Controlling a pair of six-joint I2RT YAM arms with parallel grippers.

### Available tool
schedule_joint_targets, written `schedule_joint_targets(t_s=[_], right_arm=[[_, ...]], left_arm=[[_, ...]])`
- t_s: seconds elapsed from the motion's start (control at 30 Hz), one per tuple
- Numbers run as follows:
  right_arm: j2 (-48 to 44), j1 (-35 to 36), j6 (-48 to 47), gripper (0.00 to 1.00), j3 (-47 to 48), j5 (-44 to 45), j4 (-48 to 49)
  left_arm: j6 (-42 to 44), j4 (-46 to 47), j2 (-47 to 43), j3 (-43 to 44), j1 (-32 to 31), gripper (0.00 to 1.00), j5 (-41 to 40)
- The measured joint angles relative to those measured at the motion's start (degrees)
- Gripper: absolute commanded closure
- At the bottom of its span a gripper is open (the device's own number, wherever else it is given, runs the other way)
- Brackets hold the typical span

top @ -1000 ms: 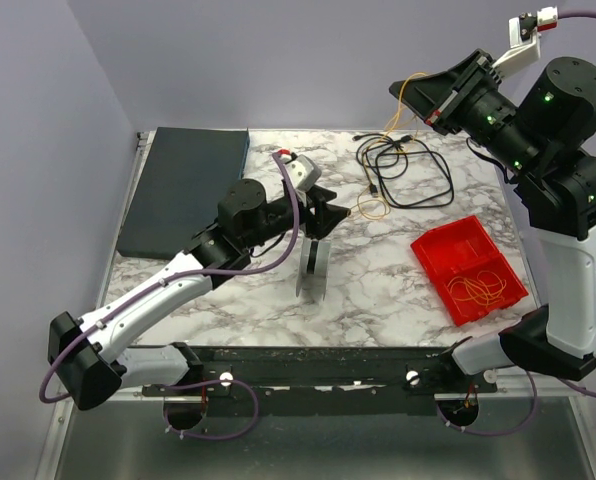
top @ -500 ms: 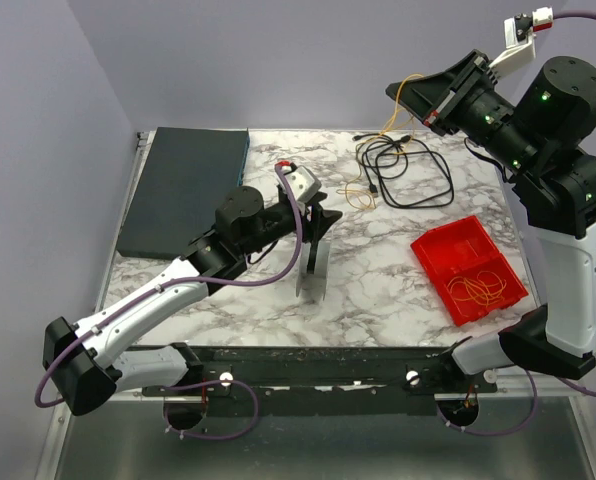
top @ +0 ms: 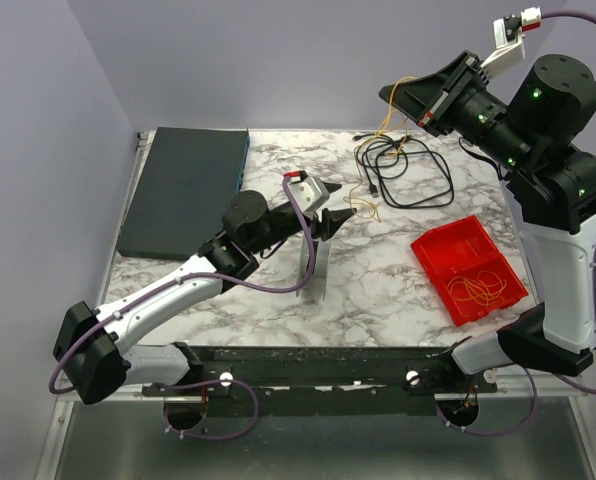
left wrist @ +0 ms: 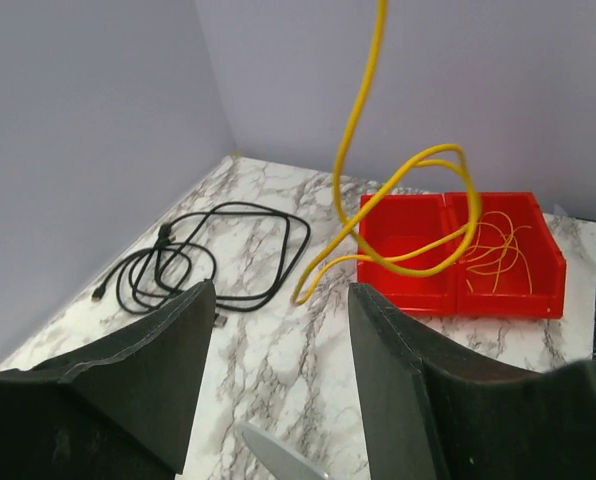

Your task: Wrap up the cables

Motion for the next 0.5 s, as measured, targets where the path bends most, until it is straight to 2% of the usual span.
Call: schedule_joint_targets(t_s=[0.23, 0.27, 0.43, 0.5], right_arm=[[0.0, 0.0, 0.0, 0.99, -0.5, 0.0, 0.0], [0.0, 0.0, 0.0, 0.99, -0.7, 0.0, 0.0], [-0.1, 0.0, -0.2, 0.99, -2.2, 0.7, 0.0], [-0.2, 0.0, -0.8, 0.99, -2.9, 2.3, 0.0]], left_arm=[[-0.6, 5.7, 1.9, 0.0, -0.8, 0.45, 3.8], [-0.7, 6.3, 2.1, 0.0, -0.9, 0.52, 3.8], [-1.9, 8.9, 2.9, 0.0, -1.4, 1.0, 3.9], [-2.4, 8.6, 3.0, 0.0, -1.5, 1.0, 3.8]])
